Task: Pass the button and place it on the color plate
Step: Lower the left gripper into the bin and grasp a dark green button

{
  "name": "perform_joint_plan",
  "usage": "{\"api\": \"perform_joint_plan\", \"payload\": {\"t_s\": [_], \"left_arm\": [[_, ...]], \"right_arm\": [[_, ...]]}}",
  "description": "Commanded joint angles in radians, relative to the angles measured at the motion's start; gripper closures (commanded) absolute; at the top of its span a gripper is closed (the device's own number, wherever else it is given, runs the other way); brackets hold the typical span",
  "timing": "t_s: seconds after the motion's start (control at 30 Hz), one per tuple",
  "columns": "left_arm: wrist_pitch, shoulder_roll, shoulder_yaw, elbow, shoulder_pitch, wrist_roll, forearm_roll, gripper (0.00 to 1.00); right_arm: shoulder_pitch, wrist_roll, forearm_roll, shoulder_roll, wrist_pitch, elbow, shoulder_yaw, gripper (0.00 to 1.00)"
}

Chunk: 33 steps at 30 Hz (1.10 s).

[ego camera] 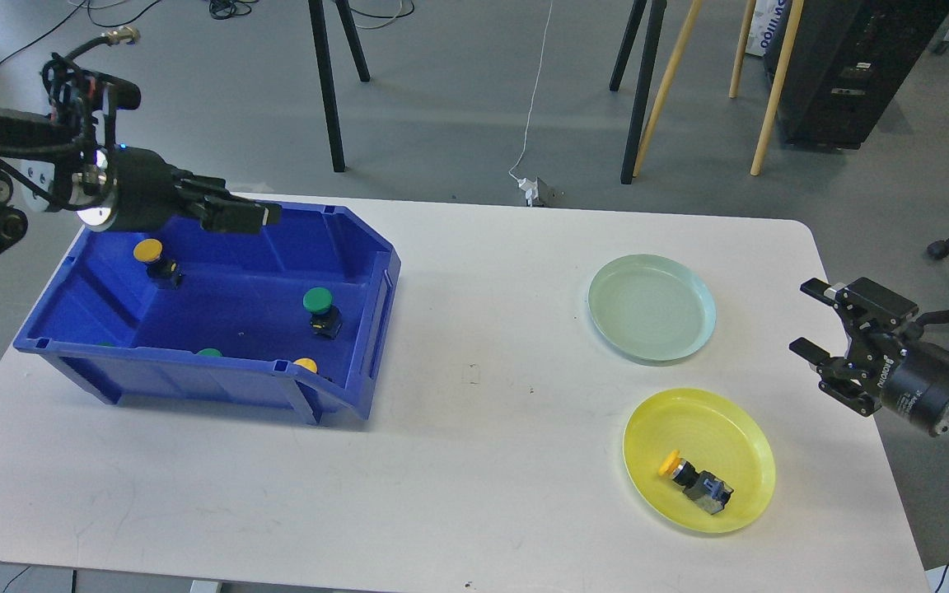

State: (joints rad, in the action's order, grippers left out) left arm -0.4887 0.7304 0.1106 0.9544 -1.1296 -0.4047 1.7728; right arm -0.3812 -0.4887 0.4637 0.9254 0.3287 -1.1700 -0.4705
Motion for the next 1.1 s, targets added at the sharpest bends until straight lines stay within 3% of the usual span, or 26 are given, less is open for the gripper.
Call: {"api": "perform_joint_plan", "payload": {"t_s": [0.0,0.27,0.47,0.8,0.97,1.07], "left_arm": [[0.000,-0.084,-0.002,-0.092,0.040,-0.002,0.057,0.03],[0.000,-0.275,-0.023,-0.310,0.108,-0.011,0.077,0.03],[0.000,-0.325,-0.062,-0.344,0.108,-0.014,0.060,0.03],[0.000,-0.422,-0.062,-0.497,0.106,-0.029,0.036,0.03],[0.000,-0.443,-0.065,-0.531,0.110,-0.046,0.042,0.10],[0.022,-0.444,-0.078,-0.533,0.108,-0.045,0.047,0.21]], "right_arm": [[0.001,0.000,0.001,0.001,-0.017,0.000,0.009,0.09],[0.001,0.000,0.001,0.001,-0.033,0.000,0.013,0.09],[0.002,0.000,0.004,0.001,-0.034,0.000,0.016,0.09],[0.007,0.000,0.006,0.001,-0.036,-0.002,0.021,0.09],[0.008,0.000,0.010,0.001,-0.036,-0.002,0.021,0.09],[0.012,0.000,0.012,0.000,-0.036,-0.002,0.021,0.09]]}}
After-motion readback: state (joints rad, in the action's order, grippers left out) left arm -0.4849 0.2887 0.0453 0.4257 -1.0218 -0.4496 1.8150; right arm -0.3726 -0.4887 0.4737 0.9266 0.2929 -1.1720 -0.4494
